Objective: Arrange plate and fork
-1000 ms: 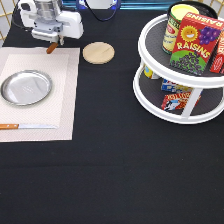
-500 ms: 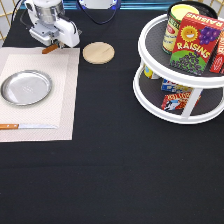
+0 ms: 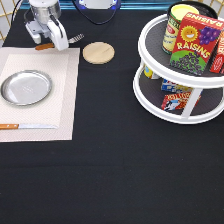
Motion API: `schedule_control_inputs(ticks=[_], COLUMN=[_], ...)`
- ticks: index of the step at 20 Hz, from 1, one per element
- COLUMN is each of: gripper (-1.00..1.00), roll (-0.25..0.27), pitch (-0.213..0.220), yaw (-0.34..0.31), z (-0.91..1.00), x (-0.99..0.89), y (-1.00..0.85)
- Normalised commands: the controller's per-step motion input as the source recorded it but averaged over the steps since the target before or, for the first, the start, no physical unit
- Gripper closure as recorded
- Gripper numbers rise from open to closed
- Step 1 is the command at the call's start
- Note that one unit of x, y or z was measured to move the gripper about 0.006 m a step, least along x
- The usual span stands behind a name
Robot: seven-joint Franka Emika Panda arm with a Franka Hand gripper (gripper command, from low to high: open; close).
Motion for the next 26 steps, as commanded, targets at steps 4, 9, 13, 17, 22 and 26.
schedule_control_inputs(ticks=[4,9,13,17,22,26], gripper=[1.00,1.00,1.00,1.00,1.00,1.00], roll=[0.014,0.062,0.071,0.076,0.139,0.089], pitch=[0.000,0.004,0.039,0.049,0.075,0.060], yaw=[-0.213,-0.170,-0.126,-0.107,-0.014,-0.088], z=[0.10,0.10,0.25,0.25,0.14,-0.31], x=[0.16,0.30,0.54,0.54,0.38,0.01], y=[-0.35,-0.36,-0.37,-0.44,-0.73,-0.69])
